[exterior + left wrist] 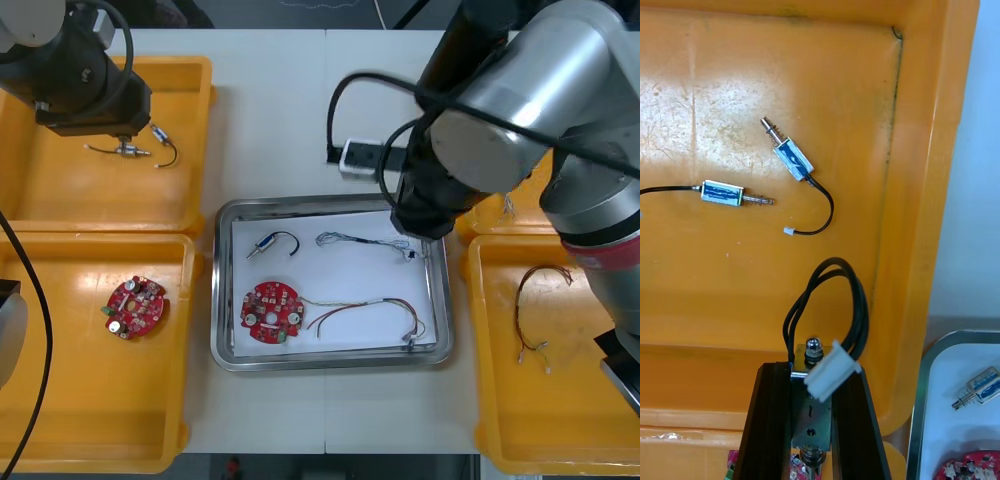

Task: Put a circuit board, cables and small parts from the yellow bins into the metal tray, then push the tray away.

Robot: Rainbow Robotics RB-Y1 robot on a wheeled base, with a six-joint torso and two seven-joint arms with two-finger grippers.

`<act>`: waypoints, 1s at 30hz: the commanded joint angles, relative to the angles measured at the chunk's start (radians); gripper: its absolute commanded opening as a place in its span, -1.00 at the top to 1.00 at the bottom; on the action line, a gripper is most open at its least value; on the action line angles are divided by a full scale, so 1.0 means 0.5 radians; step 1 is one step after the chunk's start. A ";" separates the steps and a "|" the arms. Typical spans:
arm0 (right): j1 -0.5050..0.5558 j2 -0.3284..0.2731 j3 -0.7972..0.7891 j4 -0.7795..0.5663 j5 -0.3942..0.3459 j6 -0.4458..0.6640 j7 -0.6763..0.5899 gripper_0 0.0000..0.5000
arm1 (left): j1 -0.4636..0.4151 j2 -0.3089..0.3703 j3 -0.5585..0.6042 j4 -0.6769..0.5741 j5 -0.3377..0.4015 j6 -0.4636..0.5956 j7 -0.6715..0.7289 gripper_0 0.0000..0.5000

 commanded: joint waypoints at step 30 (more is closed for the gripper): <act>0.953 -0.556 -1.257 -0.725 -0.420 0.007 -1.794 -1.00 | -0.022 -0.211 -0.878 -0.391 0.347 -0.031 -0.029 0.99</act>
